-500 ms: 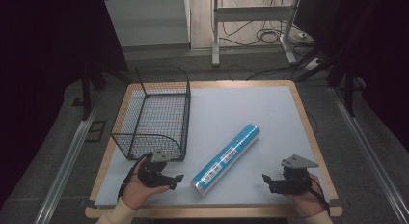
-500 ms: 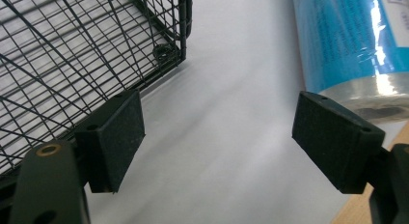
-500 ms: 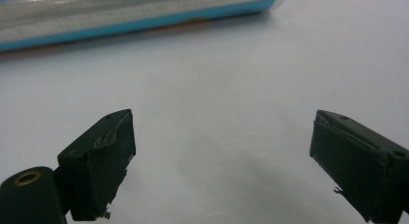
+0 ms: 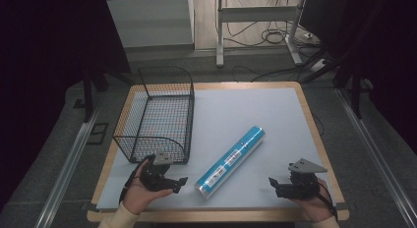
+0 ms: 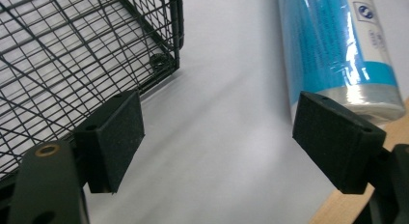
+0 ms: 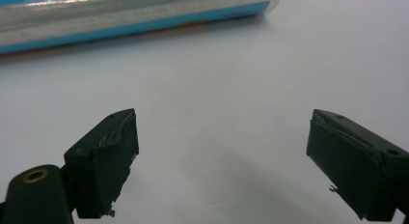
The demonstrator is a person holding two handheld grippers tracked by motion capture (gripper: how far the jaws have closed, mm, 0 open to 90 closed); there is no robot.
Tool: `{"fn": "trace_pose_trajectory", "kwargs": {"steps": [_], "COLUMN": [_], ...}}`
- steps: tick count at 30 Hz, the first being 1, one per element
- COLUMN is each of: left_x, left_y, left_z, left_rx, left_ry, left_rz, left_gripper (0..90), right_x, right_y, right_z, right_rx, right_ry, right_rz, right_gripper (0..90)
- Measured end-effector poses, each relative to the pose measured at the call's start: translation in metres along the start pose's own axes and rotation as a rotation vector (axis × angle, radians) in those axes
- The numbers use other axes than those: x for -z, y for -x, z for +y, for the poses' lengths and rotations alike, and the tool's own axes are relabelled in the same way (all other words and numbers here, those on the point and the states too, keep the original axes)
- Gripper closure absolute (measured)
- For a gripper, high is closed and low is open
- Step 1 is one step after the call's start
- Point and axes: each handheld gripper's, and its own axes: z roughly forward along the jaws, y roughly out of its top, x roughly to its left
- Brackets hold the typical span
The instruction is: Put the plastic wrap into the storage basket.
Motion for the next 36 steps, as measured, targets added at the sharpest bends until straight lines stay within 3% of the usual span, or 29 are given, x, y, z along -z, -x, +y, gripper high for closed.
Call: {"fn": "trace_pose_trajectory", "kwargs": {"steps": [8, 15, 22, 36], "left_x": [0.003, 0.006, 0.006, 0.01], "left_y": [0.002, 0.01, 0.012, 0.025], "left_z": [0.005, 0.01, 0.017, 0.042], "left_rx": [0.007, -0.021, -0.021, -0.04], "left_ry": [-0.004, 0.006, 0.01, 0.02], "left_rz": [-0.01, -0.019, -0.026, -0.045], "left_gripper": [18.2, 17.9, 17.0, 14.4], "right_x": [-0.001, 0.0, 0.0, 0.001], "right_y": [0.003, 0.0, 0.001, 0.003], "right_z": [0.0, 0.0, 0.0, 0.0], "right_rx": [-0.009, 0.001, 0.007, 0.007], "right_ry": [0.015, 0.022, 0.024, 0.028], "right_rz": [0.001, 0.003, -0.001, -0.011], "right_gripper": [12.2, 12.7, 12.7, 13.1]}}
